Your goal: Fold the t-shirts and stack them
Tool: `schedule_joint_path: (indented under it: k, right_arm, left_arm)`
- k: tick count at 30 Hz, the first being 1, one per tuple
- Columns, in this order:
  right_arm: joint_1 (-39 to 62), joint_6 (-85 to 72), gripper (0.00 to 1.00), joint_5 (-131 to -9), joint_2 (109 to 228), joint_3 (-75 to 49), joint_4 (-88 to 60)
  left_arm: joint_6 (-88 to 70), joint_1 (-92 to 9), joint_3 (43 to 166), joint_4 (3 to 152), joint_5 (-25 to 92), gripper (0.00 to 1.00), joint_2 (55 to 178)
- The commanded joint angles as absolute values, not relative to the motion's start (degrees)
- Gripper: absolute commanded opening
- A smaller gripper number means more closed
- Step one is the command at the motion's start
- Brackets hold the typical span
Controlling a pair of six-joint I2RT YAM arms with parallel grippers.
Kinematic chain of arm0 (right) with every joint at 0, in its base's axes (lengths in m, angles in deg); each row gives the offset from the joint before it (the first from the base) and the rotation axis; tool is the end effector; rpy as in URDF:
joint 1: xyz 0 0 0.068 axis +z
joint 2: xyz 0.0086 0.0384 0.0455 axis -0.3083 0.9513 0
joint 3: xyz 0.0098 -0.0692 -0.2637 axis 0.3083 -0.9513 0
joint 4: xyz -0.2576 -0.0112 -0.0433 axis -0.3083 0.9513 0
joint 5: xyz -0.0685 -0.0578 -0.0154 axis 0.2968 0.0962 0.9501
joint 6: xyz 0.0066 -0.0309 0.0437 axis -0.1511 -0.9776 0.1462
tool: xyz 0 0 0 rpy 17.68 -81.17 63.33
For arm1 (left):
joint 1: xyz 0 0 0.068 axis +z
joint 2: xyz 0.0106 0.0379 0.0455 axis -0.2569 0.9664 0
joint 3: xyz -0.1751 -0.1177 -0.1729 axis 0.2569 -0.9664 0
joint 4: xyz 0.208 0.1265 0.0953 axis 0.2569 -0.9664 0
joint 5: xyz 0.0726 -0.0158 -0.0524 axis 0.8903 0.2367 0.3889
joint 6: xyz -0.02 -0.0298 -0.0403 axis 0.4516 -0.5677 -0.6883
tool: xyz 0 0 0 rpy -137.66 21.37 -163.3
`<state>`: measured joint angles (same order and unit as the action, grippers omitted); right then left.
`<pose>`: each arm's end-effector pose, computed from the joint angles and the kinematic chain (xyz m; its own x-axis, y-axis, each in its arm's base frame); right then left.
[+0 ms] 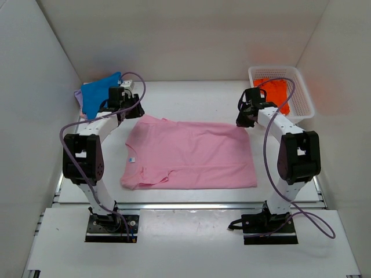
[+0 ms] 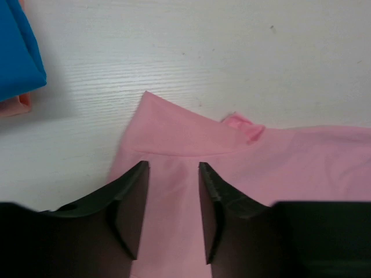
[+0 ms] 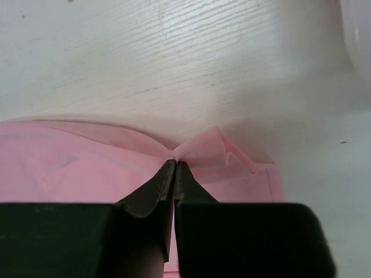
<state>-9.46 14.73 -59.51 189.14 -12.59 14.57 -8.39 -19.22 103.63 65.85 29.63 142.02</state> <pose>0.3804 0.0552 0.2310 -0.7671 0.3628 -0.5291 0.2729 0.9309 0.2428 0.3951 -0.0373 0.2327 -0.6686 -0.1307 -0.7320 0.1122 0.9554 -0.2730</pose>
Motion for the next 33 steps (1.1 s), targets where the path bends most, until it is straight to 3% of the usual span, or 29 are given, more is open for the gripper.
schedule_joint_path:
  k: [1, 14, 18, 19, 20, 22, 29, 30, 32, 33]
  right_arm:
    - [-9.0, 13.8, 0.00, -60.4, 190.0, -12.2, 12.1]
    - [-8.6, 14.2, 0.00, -63.3, 192.0, -12.4, 10.6]
    - [-8.2, 14.6, 0.00, -64.1, 191.4, -12.1, 11.1]
    - [-8.9, 14.6, 0.00, -64.0, 191.1, -11.8, 11.1]
    - [-8.9, 14.7, 0.00, -63.7, 190.6, -12.0, 11.0]
    - [-8.9, 14.3, 0.00, -63.6, 190.5, -12.6, 11.0]
    - [-9.1, 15.0, 0.00, -64.8, 189.0, -13.2, 10.5]
    - [-8.9, 14.8, 0.00, -65.0, 189.2, -13.1, 10.4]
    - [-9.0, 14.9, 0.00, -65.1, 189.9, -13.1, 10.6]
    - [-9.1, 15.0, 0.00, -65.3, 189.5, -13.1, 10.7]
  left_arm:
    - [-6.9, -19.4, 108.0, 63.4, 32.7, 0.54, 147.9]
    - [-5.6, -21.0, 131.8, 50.2, 34.8, 0.66, 168.2]
    - [-3.0, -22.5, 133.9, 46.0, 33.7, 0.33, 169.2]
    - [-2.7, -22.7, 133.1, 45.6, 33.2, 0.32, 169.0]
    - [-2.8, -23.0, 132.3, 45.7, 33.5, 0.36, 168.5]
    - [-2.7, -23.2, 130.5, 46.0, 34.0, 0.59, 167.6]
    - [-3.5, -22.9, 127.6, 46.9, 34.4, 0.68, 166.1]
    - [-3.7, -22.4, 127.4, 47.3, 34.1, 0.65, 166.2]
    - [-3.5, -22.6, 127.6, 46.8, 33.8, 0.33, 166.3]
    - [-3.5, -22.4, 128.2, 46.6, 32.7, 0.22, 166.3]
